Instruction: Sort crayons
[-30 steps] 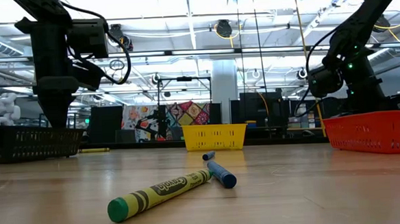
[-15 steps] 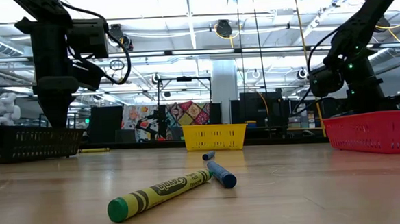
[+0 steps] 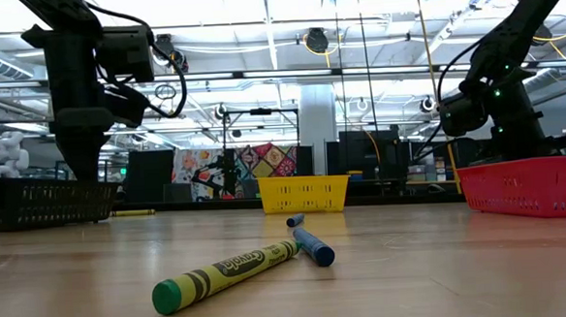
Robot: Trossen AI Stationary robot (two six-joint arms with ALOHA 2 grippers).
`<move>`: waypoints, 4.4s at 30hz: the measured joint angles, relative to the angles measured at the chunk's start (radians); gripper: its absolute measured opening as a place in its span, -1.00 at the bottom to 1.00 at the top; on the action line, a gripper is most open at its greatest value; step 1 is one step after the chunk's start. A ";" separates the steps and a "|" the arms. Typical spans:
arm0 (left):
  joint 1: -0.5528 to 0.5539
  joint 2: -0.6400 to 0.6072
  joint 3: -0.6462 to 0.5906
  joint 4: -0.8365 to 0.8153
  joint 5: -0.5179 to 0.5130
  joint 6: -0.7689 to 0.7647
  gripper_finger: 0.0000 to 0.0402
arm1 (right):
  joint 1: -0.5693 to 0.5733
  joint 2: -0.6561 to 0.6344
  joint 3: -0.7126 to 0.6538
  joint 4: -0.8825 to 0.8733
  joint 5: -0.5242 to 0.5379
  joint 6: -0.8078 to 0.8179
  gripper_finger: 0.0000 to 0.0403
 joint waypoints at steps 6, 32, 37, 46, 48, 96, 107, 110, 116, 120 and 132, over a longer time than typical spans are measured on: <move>0.000 0.000 0.000 0.000 0.000 0.000 -0.50 | 0.004 0.000 0.000 0.003 0.018 -0.009 -0.92; 0.000 0.000 0.000 -0.001 0.000 0.000 -0.50 | 0.010 -0.202 -0.003 -0.002 0.033 0.000 -1.00; 0.000 0.000 0.000 -0.002 0.000 0.000 -0.50 | 0.038 -0.249 -0.003 -0.012 -0.048 -0.045 -1.00; 0.000 0.000 0.000 -0.001 -0.007 -0.001 -0.50 | 0.093 -0.356 -0.001 -0.061 -0.171 -0.106 -1.00; 0.000 0.000 0.000 -0.001 -0.010 -0.001 -0.50 | 0.096 -0.383 -0.001 -0.073 -0.170 -0.114 -1.00; 0.000 0.000 0.000 0.030 -0.019 -0.027 -0.50 | 0.790 -0.574 0.147 -0.200 -0.247 0.327 -1.00; 0.000 0.000 0.000 0.034 -0.019 -0.027 -0.50 | 0.955 -0.394 0.147 -0.130 -0.189 0.423 -1.00; 0.000 0.000 0.000 0.039 -0.019 -0.026 -0.50 | 0.965 -0.350 0.147 -0.118 -0.160 0.422 -1.00; 0.000 0.000 0.000 0.049 -0.019 -0.025 -0.50 | 0.971 -0.325 0.147 -0.132 -0.145 0.424 -1.00; 0.000 0.000 0.000 0.050 -0.019 -0.025 -0.50 | 0.971 -0.325 0.147 -0.145 -0.146 0.431 -0.97; 0.000 0.000 0.000 0.052 -0.019 -0.025 -0.50 | 0.970 -0.266 0.146 -0.148 -0.146 0.389 -0.90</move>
